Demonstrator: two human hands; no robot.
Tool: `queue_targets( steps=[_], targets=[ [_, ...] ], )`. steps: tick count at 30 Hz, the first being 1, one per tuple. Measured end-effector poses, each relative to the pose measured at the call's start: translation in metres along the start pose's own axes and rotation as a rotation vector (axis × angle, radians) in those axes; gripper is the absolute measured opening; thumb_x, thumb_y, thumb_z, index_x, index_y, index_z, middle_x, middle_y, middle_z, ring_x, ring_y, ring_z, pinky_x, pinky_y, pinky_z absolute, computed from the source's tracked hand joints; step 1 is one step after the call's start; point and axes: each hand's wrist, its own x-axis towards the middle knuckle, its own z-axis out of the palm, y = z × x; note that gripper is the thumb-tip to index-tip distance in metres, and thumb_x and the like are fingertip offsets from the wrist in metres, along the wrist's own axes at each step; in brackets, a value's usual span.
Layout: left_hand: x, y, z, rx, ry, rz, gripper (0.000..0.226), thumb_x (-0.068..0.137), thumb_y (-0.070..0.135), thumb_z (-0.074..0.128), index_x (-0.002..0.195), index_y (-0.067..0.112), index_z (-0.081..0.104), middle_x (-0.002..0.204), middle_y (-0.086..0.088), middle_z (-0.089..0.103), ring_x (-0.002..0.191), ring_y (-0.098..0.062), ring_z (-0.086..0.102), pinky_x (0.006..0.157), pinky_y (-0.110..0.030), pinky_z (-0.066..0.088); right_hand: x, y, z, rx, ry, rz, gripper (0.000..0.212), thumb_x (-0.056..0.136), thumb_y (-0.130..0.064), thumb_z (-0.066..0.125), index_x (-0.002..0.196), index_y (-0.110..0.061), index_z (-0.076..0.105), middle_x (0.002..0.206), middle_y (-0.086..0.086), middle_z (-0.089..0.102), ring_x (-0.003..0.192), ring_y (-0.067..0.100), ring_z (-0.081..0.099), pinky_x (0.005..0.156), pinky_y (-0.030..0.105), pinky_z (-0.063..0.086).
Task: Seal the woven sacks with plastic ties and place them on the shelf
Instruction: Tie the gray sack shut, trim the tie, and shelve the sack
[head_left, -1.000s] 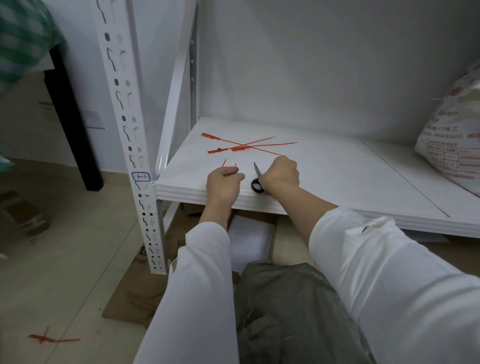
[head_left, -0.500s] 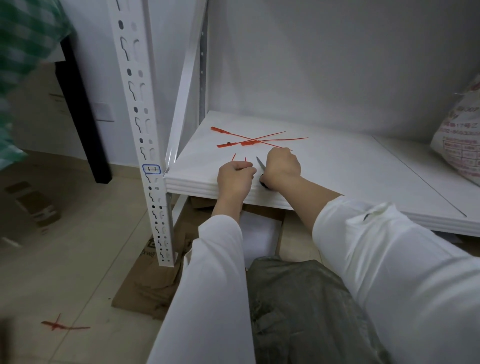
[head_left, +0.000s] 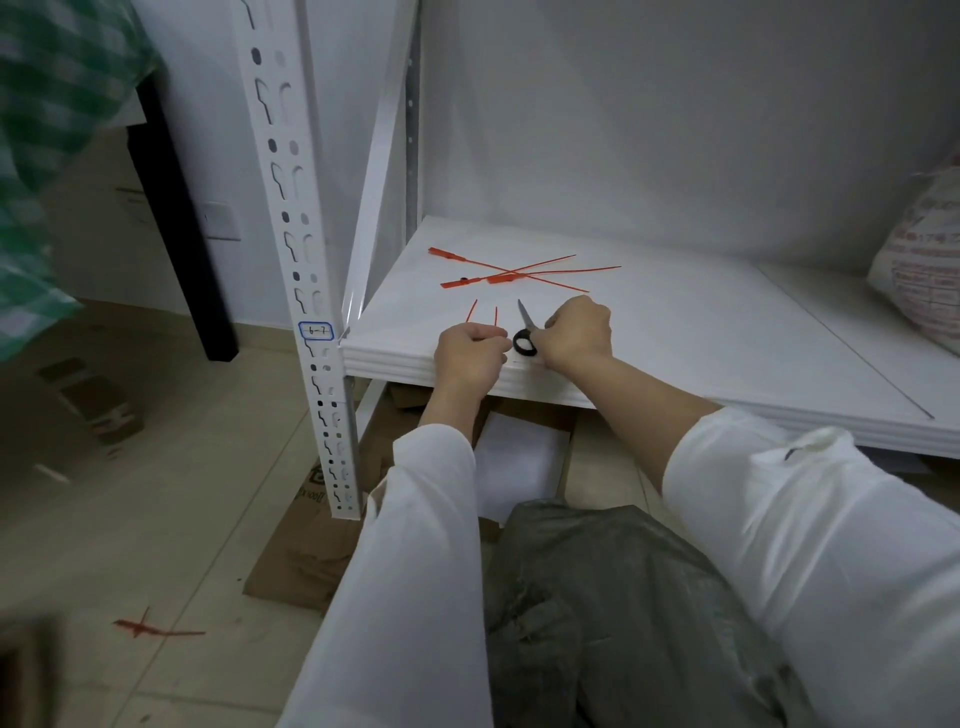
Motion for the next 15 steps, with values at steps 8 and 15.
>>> queue_targets(
  steps=[8, 15],
  targets=[
    [-0.060, 0.005, 0.006, 0.344, -0.243, 0.057, 0.013, 0.090, 0.009, 0.063, 0.102, 0.006, 0.068, 0.098, -0.007, 0.066, 0.092, -0.020, 0.063, 0.076, -0.028, 0.050, -0.083, 0.052, -0.046, 0.087, -0.149, -0.119, 0.024, 0.085, -0.009, 0.066, 0.107, -0.003, 0.070, 0.107, 0.010, 0.068, 0.089, 0.017, 0.060, 0.074, 0.020, 0.045],
    [-0.162, 0.006, 0.021, 0.565, -0.514, 0.152, 0.013, 0.085, 0.007, 0.066, 0.096, 0.008, 0.072, 0.085, -0.001, 0.067, 0.078, -0.011, 0.062, 0.065, -0.020, 0.047, -0.174, 0.127, -0.093, 0.115, -0.364, 0.006, 0.013, 0.080, -0.012, 0.072, 0.094, -0.011, 0.073, 0.092, 0.007, 0.071, 0.082, 0.023, 0.069, 0.076, 0.040, 0.060]
  ],
)
